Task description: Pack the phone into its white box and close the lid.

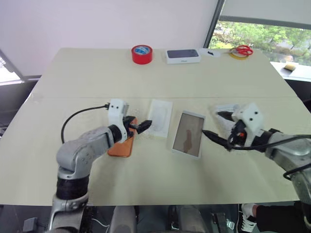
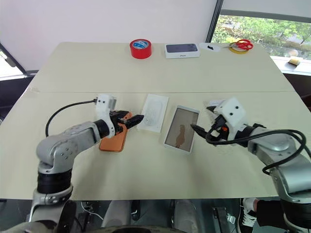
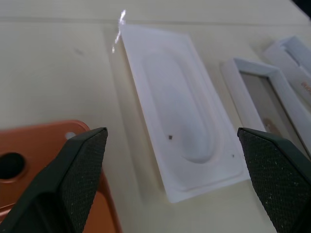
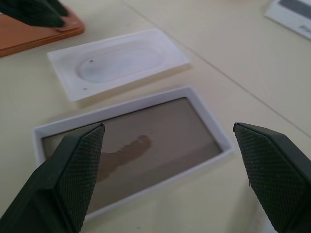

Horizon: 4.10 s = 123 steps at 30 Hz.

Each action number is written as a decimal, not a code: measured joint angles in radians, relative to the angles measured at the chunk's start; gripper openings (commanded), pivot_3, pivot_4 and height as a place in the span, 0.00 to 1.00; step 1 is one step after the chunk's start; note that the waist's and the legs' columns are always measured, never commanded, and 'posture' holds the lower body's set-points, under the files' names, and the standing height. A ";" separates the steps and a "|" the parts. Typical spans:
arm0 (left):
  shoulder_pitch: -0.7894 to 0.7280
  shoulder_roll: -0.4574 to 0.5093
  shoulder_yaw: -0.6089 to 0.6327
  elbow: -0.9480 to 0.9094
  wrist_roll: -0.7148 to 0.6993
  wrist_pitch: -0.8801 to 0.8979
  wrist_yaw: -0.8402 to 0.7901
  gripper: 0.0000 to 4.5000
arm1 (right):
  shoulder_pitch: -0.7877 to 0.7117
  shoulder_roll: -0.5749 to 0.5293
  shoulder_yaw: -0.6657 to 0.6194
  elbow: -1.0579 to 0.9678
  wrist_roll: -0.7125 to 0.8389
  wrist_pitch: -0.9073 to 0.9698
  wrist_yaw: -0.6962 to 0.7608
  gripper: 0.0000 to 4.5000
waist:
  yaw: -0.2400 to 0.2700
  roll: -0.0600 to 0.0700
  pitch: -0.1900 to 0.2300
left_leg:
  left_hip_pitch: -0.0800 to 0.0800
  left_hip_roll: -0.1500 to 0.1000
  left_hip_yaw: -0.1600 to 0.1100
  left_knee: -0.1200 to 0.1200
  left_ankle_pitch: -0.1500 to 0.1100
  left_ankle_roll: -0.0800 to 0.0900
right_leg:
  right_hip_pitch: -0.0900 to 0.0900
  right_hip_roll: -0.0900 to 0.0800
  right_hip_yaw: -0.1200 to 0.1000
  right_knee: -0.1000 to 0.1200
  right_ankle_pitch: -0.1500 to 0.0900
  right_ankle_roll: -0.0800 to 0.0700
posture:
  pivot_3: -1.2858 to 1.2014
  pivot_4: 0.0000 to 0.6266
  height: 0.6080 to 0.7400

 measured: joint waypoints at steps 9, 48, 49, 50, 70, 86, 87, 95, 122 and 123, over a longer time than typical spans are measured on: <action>-0.235 -0.052 -0.011 0.314 0.049 0.101 0.030 1.00 | -0.004 0.027 0.092 -0.026 -0.020 0.009 -0.032 0.98 | 0.000 0.000 0.000 | 0.000 0.000 0.000 0.000 0.000 0.000 | 0.000 0.000 0.000 0.000 0.000 0.000 | 0.52 0.24 0.93; -0.275 -0.093 0.321 0.398 0.030 0.149 0.039 0.00 | -0.221 -0.066 0.551 0.016 -0.192 0.138 0.105 0.01 | -0.002 -0.001 0.000 | -0.001 0.000 0.000 0.000 0.001 -0.002 | -0.001 0.000 0.000 0.000 0.000 0.000 | 0.52 0.24 0.93; -0.273 -0.090 0.327 0.396 0.028 0.148 0.039 0.00 | -0.221 -0.071 0.564 0.017 -0.215 0.109 0.116 0.01 | -0.003 -0.001 0.000 | -0.001 0.000 0.000 0.000 0.001 -0.002 | -0.001 0.000 0.000 0.000 0.000 0.000 | 0.52 0.24 0.93; -0.271 -0.087 0.337 0.395 0.025 0.145 0.039 0.00 | -0.220 -0.077 0.576 0.018 -0.235 0.079 0.125 0.01 | -0.003 -0.001 0.000 | -0.001 0.000 0.000 0.000 0.001 -0.002 | -0.001 0.000 0.000 0.000 0.000 0.000 | 0.52 0.24 0.93; -0.226 -0.090 0.397 0.268 -0.078 0.180 0.011 0.00 | -0.315 0.057 0.540 0.246 -0.414 -0.278 0.265 0.89 | 0.000 -0.002 0.001 | -0.001 0.000 0.000 0.000 0.003 -0.006 | -0.001 0.000 0.000 0.000 0.000 0.000 | 0.52 0.24 0.93; -0.189 -0.316 0.263 0.165 -0.050 0.312 0.138 0.00 | -0.143 0.005 0.198 0.116 -0.272 -0.134 0.215 0.89 | -0.005 -0.002 0.001 | 0.000 0.000 0.000 0.000 0.002 -0.003 | 0.000 0.000 0.000 0.000 0.000 0.000 | 0.52 0.24 0.93; -0.189 -0.315 0.264 0.165 -0.042 0.311 0.138 0.00 | -0.140 0.005 0.196 0.112 -0.274 -0.136 0.211 0.89 | -0.001 -0.002 0.001 | 0.000 0.000 0.000 0.000 0.002 -0.003 | 0.000 0.000 0.000 0.000 0.000 0.000 | 0.52 0.24 0.93; -0.189 -0.324 0.262 0.167 -0.024 0.309 0.135 0.42 | -0.130 0.008 0.197 0.115 -0.285 -0.154 0.186 0.90 | 0.000 -0.002 0.001 | 0.000 0.000 0.000 0.000 0.002 -0.003 | 0.000 0.000 0.000 0.000 0.000 0.000 | 0.52 0.24 0.93; 0.147 0.364 -0.130 0.014 0.204 -0.495 -0.540 0.63 | -0.521 0.389 0.432 0.588 -0.430 0.027 -0.086 0.01 | -0.008 0.000 0.000 | -0.002 0.001 0.002 -0.002 0.002 -0.003 | -0.005 0.000 0.000 0.001 0.000 0.000 | 0.52 0.24 0.93; 0.150 0.368 -0.129 0.007 0.198 -0.495 -0.549 0.63 | -0.531 0.400 0.438 0.606 -0.437 0.023 -0.087 0.01 | -0.008 0.000 0.000 | -0.003 0.001 0.002 -0.002 0.001 -0.002 | -0.004 0.000 0.000 0.001 0.000 0.000 | 0.52 0.24 0.93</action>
